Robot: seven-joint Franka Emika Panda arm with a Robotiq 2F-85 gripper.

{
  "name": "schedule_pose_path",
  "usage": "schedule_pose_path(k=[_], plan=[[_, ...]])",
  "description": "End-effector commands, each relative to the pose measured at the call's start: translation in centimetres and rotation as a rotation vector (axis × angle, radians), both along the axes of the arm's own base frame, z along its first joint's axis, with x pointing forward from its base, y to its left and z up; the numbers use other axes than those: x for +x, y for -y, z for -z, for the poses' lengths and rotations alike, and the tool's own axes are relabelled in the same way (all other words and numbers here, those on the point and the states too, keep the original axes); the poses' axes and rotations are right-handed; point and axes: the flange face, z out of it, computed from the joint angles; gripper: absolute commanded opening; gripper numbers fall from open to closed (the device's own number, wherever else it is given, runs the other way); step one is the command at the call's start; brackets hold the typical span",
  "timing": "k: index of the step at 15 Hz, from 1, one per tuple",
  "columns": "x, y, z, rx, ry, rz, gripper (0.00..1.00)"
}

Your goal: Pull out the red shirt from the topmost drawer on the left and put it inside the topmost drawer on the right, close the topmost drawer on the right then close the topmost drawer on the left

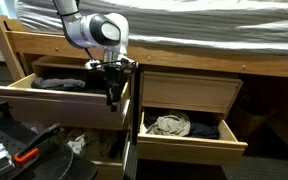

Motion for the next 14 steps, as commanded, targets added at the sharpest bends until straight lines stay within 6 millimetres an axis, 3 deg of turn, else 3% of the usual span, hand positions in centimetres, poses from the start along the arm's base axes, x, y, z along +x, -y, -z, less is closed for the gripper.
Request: schedule_pose_path(k=[1,6,14], plan=[[0.1,0.1,0.0,0.000,-0.001,0.002,1.00],[0.9,0.5,0.1,-0.024,0.245,0.062,1.00],[1.2,0.4,2.1,0.070,0.420,0.168,1.00]])
